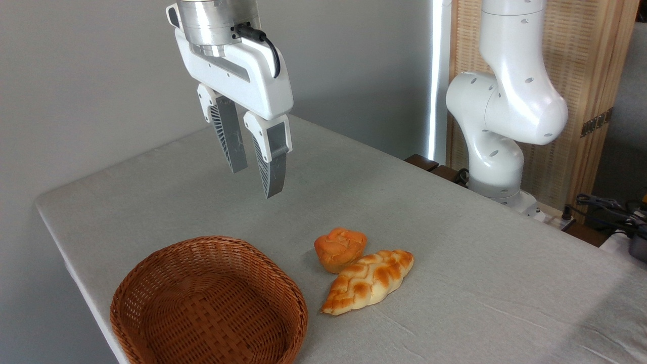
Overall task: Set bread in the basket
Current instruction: 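Move the open gripper toward the small orange bun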
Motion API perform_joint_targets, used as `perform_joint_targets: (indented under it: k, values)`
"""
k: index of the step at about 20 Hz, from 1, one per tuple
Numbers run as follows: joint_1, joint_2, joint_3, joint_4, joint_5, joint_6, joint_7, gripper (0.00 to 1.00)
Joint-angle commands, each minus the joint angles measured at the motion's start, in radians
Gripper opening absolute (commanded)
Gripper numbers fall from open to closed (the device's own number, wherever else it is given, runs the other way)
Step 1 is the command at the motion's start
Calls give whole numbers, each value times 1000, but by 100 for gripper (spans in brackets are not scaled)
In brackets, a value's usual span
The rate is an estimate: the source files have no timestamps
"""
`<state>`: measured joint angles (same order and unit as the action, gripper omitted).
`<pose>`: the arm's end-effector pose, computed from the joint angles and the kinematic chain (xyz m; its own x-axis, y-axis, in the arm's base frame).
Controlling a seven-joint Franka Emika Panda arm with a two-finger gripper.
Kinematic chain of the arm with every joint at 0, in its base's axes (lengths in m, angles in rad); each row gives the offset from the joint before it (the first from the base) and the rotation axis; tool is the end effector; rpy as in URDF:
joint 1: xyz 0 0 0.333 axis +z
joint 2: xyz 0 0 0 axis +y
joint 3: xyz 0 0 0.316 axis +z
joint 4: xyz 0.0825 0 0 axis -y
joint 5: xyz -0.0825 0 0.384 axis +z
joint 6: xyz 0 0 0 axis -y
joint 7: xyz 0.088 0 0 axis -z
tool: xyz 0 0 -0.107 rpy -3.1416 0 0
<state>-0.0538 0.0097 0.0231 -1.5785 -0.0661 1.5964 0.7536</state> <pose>0.5593 -0.0242 0.6179 0.7087 -0.7036 0.0510 -0.7055 -0.7075 0.0424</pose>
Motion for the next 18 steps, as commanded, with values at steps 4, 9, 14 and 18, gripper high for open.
perform_joint_targets:
  k: [4, 9, 14, 18]
  values:
    - [2, -16, 1, -31, 11, 1, 16, 100]
    - [-3, -45, -5, -70, 11, 5, 19, 100]
    - [-11, -181, -17, -305, 11, 147, 21, 100]
    - [-49, -303, -20, -552, 17, 226, 39, 100]
